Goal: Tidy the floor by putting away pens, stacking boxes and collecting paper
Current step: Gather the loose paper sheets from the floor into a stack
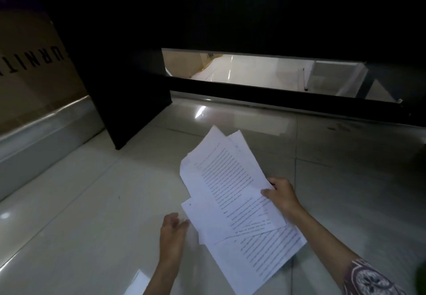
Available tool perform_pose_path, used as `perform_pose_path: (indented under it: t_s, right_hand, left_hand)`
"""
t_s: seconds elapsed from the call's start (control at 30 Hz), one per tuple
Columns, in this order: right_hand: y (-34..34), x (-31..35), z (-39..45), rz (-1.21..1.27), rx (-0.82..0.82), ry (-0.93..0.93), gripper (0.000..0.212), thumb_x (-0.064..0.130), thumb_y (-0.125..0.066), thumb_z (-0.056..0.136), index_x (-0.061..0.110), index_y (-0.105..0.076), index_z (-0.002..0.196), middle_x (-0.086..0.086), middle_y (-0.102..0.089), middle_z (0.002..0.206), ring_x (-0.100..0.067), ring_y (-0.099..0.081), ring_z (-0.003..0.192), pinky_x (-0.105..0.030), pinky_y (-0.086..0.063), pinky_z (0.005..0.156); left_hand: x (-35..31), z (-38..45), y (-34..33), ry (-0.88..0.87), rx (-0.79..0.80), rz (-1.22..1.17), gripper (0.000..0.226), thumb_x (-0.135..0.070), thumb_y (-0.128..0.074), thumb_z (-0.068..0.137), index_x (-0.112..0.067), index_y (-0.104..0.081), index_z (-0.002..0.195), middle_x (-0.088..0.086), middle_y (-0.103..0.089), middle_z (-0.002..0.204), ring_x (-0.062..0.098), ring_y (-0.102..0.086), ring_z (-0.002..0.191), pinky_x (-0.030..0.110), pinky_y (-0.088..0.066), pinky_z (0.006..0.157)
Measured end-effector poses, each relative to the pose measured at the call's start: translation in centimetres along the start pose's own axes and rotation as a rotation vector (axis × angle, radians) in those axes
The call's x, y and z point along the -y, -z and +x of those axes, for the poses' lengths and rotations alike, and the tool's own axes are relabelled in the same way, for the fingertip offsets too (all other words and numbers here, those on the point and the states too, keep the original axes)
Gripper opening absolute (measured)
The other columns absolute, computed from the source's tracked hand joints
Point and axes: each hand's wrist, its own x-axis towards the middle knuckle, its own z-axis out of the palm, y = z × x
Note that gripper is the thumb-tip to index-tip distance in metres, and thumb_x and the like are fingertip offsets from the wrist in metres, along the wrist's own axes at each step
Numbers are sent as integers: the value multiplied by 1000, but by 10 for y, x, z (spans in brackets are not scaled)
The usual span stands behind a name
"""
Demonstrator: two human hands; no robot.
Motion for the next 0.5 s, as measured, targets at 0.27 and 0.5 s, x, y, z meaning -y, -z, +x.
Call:
perform_pose_path:
  t_s: [0.27,0.5]
  right_hand:
    - [45,48,-62,360,-29,80,22,-4,-59,83,17,-65,85,0,-69,86,-14,-67,72,-16,-53,53]
    - [89,75,-125,396,-147,185,28,-8,-59,81,20,-63,85,0,-71,90,-12,-70,75,-24,-58,62]
  left_hand:
    - [-48,-23,-5,92,271,-177,26,-32,-70,79,-7,-67,89,5,-72,87,24,-67,83,36,-54,76]
    - [-110,-61,-17,-112,328,-253,20,4,-69,75,-3,-69,94,3,-75,83,23,-71,76,32,-59,71]
